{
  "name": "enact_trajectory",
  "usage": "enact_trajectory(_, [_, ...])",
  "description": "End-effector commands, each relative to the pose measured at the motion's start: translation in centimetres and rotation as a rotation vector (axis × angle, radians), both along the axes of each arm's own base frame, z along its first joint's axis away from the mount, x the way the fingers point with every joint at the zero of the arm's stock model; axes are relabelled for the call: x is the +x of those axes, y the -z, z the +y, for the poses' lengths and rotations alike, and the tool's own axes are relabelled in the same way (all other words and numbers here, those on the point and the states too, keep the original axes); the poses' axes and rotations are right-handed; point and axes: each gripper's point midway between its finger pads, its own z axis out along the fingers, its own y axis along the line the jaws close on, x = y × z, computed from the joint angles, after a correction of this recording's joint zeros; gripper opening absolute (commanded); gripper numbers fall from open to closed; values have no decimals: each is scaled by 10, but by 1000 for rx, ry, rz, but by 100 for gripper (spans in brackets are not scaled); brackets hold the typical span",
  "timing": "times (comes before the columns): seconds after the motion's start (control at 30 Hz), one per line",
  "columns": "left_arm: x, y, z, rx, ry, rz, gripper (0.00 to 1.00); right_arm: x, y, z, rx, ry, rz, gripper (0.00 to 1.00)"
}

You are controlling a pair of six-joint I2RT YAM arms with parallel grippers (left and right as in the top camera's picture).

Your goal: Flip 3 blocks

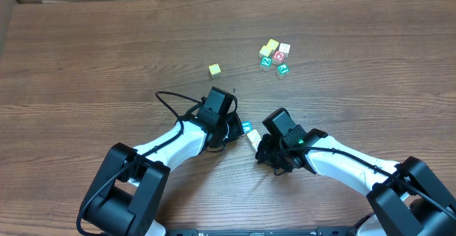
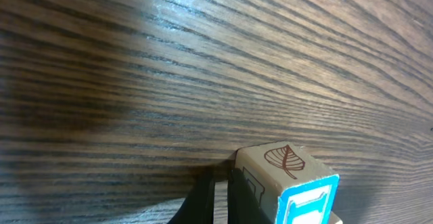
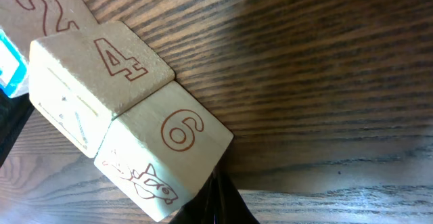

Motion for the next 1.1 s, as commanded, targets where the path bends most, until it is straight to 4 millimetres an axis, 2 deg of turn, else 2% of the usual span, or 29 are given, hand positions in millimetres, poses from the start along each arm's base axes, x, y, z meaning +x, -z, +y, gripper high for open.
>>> enact_trajectory(0.0, [-15, 25, 10, 57, -19, 63, 4, -1, 7, -8, -42, 15, -1, 4])
enact_trajectory(0.47, [-10, 23, 6, 43, -22, 41, 4, 0, 5, -4, -21, 11, -4, 4])
enact_trajectory(0.77, [-16, 23, -5, 36, 5, 40, 4, 1, 5, -3, -19, 11, -5, 4])
enact_trajectory(1.07, [-17, 25, 2, 70, -7, 42, 4, 1, 6, -4, -25, 12, -9, 4])
